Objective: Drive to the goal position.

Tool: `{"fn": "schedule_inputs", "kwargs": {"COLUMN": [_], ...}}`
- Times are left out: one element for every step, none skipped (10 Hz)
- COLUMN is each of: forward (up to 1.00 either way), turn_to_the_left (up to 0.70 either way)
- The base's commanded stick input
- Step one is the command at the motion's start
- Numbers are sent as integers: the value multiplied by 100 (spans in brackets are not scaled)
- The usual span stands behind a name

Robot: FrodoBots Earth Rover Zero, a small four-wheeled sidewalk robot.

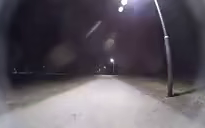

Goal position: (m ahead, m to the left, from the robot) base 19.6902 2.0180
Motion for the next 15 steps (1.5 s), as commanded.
{"fn": "schedule_inputs", "kwargs": {"forward": [100, 100, 100, 100, 100, 100, 100, 100, 100, 100, 100, 100, 100, 100, 100], "turn_to_the_left": [0, 0, 0, 0, 0, 0, 0, 0, 0, 0, 0, 0, 0, 0, 0]}}
